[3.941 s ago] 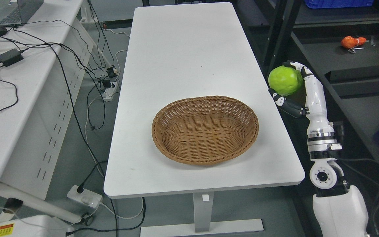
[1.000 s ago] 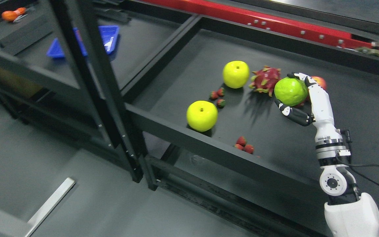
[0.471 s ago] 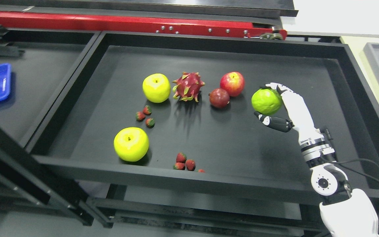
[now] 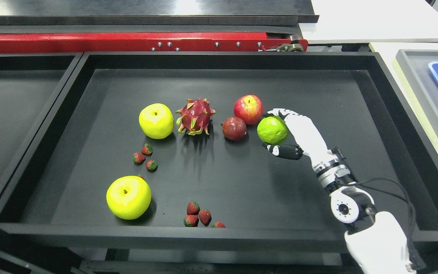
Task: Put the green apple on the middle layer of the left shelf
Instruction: 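Lower the green apple onto the tray beside the red apples, then open the right hand and withdraw it from the green apple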
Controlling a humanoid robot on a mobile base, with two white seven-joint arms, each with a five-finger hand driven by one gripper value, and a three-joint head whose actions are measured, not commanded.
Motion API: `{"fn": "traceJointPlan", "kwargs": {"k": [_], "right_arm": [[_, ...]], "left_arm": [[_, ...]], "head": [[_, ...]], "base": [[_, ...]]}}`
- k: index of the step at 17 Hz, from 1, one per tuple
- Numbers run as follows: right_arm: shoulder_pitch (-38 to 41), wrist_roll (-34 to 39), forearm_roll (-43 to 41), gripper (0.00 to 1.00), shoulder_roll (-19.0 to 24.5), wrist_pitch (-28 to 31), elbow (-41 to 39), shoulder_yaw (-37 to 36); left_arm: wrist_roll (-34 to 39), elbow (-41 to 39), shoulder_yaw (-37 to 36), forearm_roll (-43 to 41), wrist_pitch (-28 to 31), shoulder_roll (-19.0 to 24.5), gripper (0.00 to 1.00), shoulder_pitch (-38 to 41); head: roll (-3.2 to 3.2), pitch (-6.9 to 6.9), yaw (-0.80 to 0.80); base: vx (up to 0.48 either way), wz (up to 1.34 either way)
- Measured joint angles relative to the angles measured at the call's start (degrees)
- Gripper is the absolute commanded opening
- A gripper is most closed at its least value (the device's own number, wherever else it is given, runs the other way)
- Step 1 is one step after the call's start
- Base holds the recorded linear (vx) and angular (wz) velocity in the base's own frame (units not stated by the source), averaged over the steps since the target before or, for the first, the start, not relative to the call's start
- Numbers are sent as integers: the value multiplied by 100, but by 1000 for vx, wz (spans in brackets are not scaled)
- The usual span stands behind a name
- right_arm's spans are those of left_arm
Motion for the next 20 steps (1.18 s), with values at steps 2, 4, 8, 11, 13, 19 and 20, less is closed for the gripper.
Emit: {"fn": "traceJointPlan", "kwargs": {"k": [2,4,8,11,13,19,20], "right_arm": [[-122,333,147,4,119,115,115,174],[-201,600,241,4,246,211,227,324],[-275,808,366,5,560,287,423,617],[-301,854,425,63,749,316,562,776],[-302,860,403,100,829,503,636,819],[-230,855,-340,100,1003,800,760,651],[-219,832,-575,100,1024,811,763,545]], "left_arm": [[0,0,0,0,0,0,100,0],[0,1,0,0,0,0,100,0],[0,1,0,0,0,-1,100,0],[0,0,0,0,0,-1,100,0],[0,-1,0,0,0,-1,100,0],[0,-2,0,0,0,-1,100,0],[0,-2,0,0,0,-1,100,0]], "head": [[0,-1,0],[0,-2,0],[0,-2,0],[0,-2,0],[0,-2,0],[0,-2,0],[0,-2,0]], "base": [[134,-71],[117,-26],[109,-3],[64,0],[44,0],[16,0],[0,0]]}}
